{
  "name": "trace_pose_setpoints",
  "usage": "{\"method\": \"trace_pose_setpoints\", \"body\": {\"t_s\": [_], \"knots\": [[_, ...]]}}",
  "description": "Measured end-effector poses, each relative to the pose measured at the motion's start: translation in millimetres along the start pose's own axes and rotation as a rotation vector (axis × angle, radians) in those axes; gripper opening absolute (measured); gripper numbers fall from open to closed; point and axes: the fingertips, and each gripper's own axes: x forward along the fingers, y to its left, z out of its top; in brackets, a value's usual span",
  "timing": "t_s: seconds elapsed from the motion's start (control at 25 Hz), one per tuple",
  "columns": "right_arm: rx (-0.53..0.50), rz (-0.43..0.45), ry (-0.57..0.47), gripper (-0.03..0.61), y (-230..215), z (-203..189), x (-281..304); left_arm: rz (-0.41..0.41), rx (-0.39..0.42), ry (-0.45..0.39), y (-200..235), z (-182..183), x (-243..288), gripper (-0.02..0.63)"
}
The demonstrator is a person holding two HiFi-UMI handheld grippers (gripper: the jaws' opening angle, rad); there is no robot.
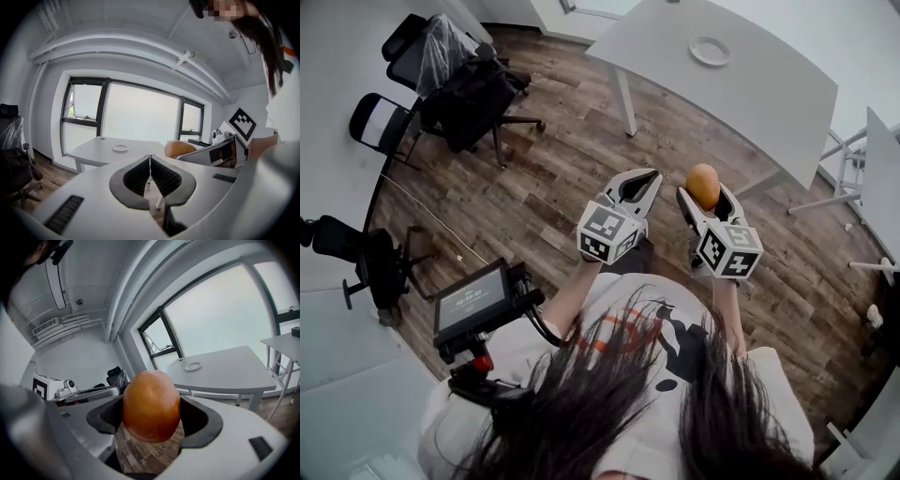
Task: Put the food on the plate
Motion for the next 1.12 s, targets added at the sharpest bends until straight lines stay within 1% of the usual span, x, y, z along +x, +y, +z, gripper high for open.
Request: {"method": "trace_pose_setpoints", "body": {"t_s": [0.2, 0.44, 0.68, 0.88, 1.12], "knots": [[0.020, -0.028, 0.024, 0.367, -2.4, 31.9, 84.0, -0.023, -0.010, 0.010, 83.4, 17.8, 36.1, 0.006], [0.038, -0.052, 0.025, 0.367, -2.0, 50.8, 142.0, -0.056, -0.023, 0.000, 142.3, 27.6, 60.4, 0.006], [0.043, -0.101, 0.044, 0.365, -9.5, 56.3, 163.5, -0.115, -0.054, 0.011, 165.1, 26.0, 86.8, 0.006], [0.065, -0.149, 0.059, 0.367, -28.3, 54.2, 166.4, -0.164, -0.071, 0.031, 162.7, 18.7, 106.7, 0.006], [0.088, -0.165, 0.077, 0.367, -48.9, 62.1, 187.0, -0.182, -0.093, 0.060, 175.4, 15.6, 133.0, 0.006]]}}
